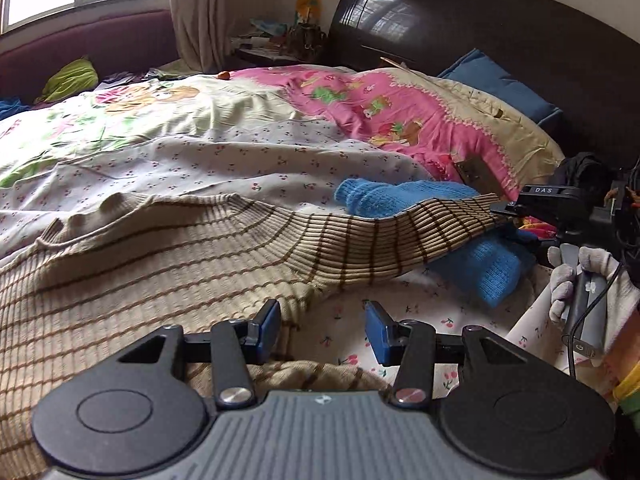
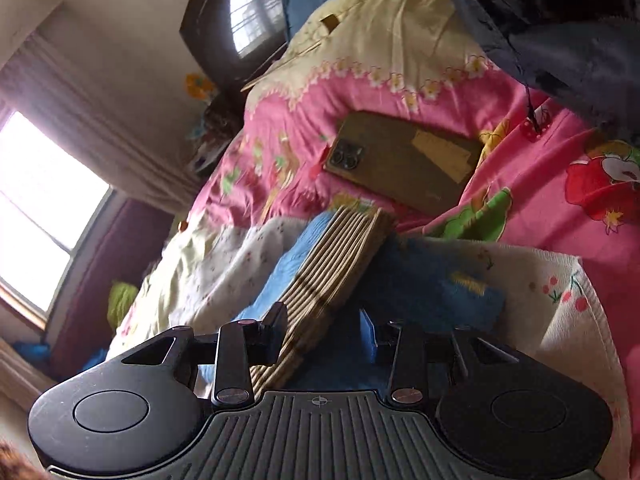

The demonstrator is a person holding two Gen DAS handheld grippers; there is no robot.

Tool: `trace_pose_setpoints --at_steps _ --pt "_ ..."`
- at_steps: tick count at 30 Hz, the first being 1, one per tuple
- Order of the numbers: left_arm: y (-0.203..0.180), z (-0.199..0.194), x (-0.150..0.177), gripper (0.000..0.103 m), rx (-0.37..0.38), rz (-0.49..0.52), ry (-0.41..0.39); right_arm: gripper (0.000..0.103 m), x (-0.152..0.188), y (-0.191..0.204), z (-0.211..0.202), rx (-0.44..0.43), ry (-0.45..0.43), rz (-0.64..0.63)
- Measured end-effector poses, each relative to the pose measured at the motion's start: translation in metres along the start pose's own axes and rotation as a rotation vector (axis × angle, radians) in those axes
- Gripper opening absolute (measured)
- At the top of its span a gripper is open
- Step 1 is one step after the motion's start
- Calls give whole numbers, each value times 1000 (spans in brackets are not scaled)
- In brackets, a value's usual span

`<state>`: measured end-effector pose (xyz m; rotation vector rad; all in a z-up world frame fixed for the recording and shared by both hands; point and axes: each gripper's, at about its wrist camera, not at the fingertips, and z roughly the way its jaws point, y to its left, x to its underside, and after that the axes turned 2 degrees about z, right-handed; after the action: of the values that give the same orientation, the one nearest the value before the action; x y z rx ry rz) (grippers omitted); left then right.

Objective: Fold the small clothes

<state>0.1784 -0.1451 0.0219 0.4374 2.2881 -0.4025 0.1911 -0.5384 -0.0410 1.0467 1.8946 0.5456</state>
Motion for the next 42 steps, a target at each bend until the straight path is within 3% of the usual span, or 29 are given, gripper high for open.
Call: trace_pose_setpoints --at_steps 4,6,12,19,25,30,33,36,38,40,42 --pt "-7 25 -3 57 -6 -8 37 33 -5 -6 12 -39 16 37" --pt "-7 30 -3 57 -31 -17 53 12 -9 0 8 -53 15 32" --pt "8 19 0 57 -142 -51 34 9 -17 40 -24 -193 -7 -74" --pt "61 -26 30 60 -239 -142 22 8 26 134 -47 -370 55 -250" --pt "119 -66 71 62 -318 -254 -16 8 119 244 -50 -509 125 -542" --pt "160 -81 100 62 -367 -354 -38 8 242 319 -25 -594 229 -775" --pt "177 -88 112 62 -388 -387 -47 8 324 335 -12 -625 371 -954" --pt "192 -90 122 62 -389 -414 -42 10 385 320 -2 -597 470 -1117" --pt "199 -88 130 62 -386 -432 -30 13 396 302 -1 -545 541 -1126" --pt "203 -87 135 62 -378 -443 -25 15 377 286 -3 -528 578 -1069" --pt "202 -88 132 62 -371 -435 -34 16 345 274 -14 -532 549 -1025"
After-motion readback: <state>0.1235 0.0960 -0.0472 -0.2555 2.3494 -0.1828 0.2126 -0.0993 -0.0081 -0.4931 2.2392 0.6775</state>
